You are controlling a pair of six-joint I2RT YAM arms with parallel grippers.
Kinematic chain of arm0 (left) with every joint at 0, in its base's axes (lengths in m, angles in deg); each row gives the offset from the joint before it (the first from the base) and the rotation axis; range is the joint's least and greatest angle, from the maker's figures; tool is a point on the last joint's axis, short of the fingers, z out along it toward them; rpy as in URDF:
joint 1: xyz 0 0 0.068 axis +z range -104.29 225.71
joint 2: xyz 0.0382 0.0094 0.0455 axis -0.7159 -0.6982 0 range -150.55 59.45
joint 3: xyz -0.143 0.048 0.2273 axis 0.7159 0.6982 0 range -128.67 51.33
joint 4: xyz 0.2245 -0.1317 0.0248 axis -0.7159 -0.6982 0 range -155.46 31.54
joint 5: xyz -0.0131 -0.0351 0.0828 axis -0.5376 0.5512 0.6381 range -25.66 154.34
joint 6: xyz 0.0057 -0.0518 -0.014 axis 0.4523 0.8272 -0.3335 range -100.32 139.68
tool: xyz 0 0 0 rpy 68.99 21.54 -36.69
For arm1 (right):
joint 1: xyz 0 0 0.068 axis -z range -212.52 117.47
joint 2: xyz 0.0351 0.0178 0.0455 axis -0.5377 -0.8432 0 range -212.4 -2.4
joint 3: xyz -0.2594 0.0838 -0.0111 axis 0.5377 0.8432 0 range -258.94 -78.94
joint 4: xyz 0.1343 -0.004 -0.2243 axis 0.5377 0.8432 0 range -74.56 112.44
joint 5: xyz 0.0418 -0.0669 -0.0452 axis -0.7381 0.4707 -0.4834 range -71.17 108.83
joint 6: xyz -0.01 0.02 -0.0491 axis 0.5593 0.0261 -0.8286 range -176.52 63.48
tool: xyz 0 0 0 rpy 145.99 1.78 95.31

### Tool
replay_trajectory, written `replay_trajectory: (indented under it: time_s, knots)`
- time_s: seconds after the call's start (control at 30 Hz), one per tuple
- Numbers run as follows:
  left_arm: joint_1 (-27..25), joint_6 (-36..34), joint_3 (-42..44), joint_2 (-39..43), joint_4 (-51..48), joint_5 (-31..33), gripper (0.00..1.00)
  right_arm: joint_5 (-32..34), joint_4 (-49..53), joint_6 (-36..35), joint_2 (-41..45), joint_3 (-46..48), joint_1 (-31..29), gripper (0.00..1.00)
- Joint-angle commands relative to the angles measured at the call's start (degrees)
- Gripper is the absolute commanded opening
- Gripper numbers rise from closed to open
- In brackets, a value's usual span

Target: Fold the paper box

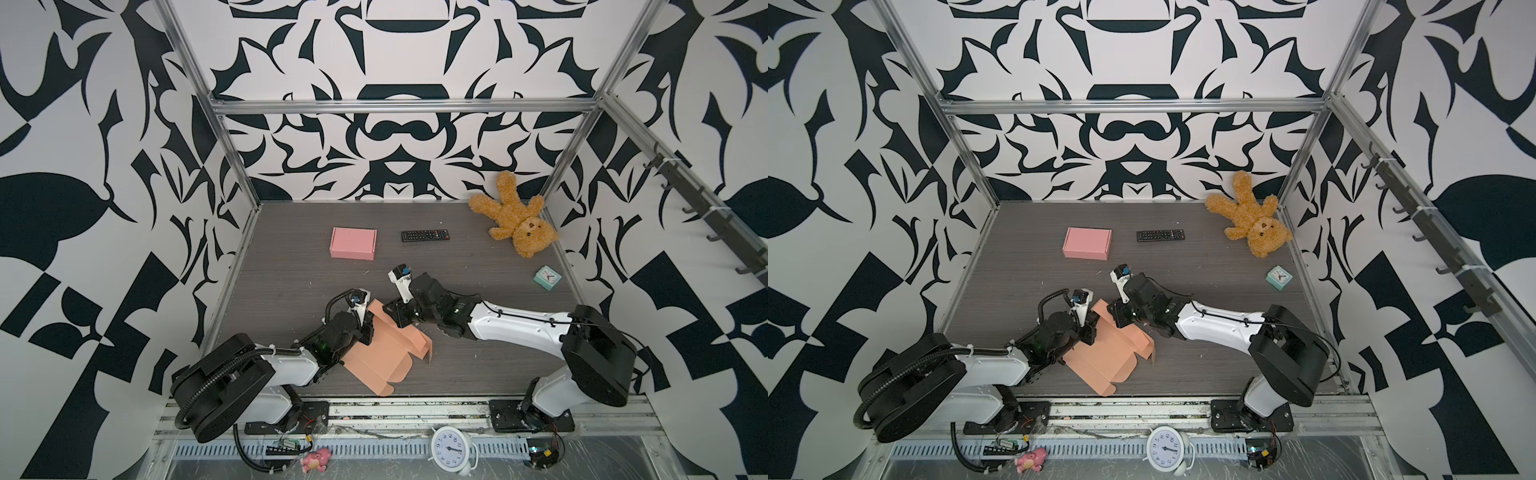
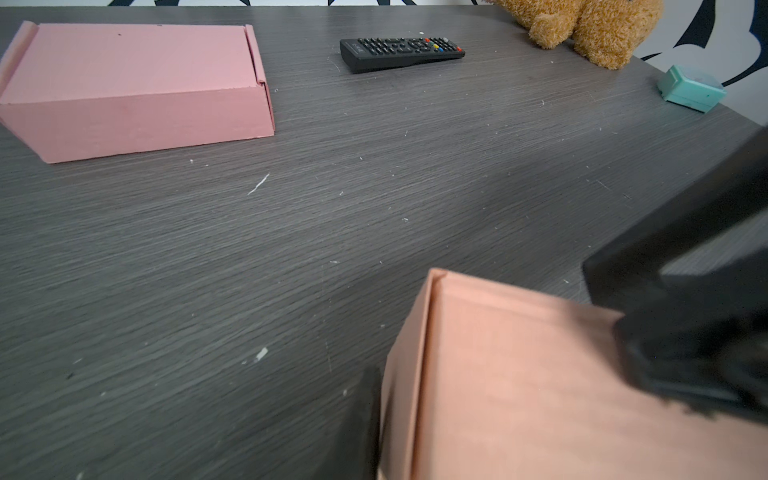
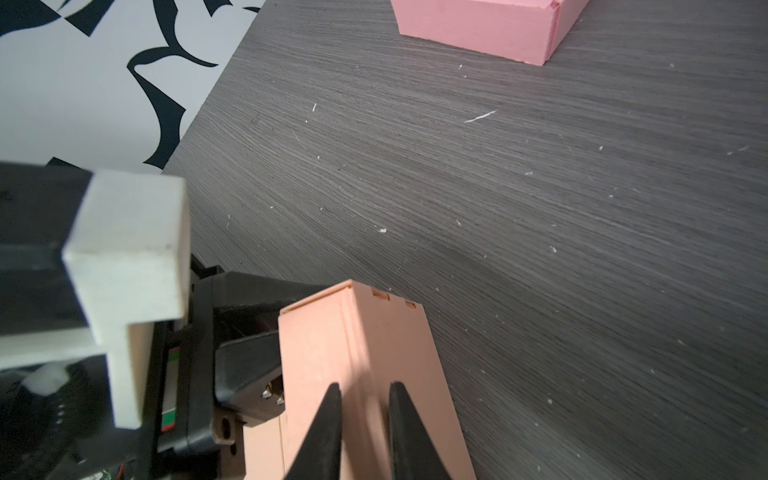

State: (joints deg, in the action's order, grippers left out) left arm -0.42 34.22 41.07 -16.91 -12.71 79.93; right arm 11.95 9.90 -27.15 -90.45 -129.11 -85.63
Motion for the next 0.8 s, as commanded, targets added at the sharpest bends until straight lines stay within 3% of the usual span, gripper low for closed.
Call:
replay_trajectory:
  time_s: [0.0, 0.23, 0.47, 0.77]
  knots:
    - [-0.19, 1.18, -0.69, 1.75, -0.67, 0.15, 0.17, 1.36, 4.2, -2.41, 4.08, -1.36, 0.04, 0.24]
    - [-0.19, 7.11, -2.97, 7.25, -9.89, 0.53, 0.17, 8.23, 17.2, -7.72, 13.09, -2.91, -0.74, 0.25]
    - [-0.19, 13.13, -5.82, 10.39, -18.27, 2.04, 0.17, 10.81, 24.96, -10.33, 20.73, -3.85, -0.8, 0.05]
    - [-0.19, 17.43, -12.72, 10.71, -31.25, 5.22, 0.17, 15.79, 29.61, -13.98, 21.18, -4.71, -1.3, 0.0]
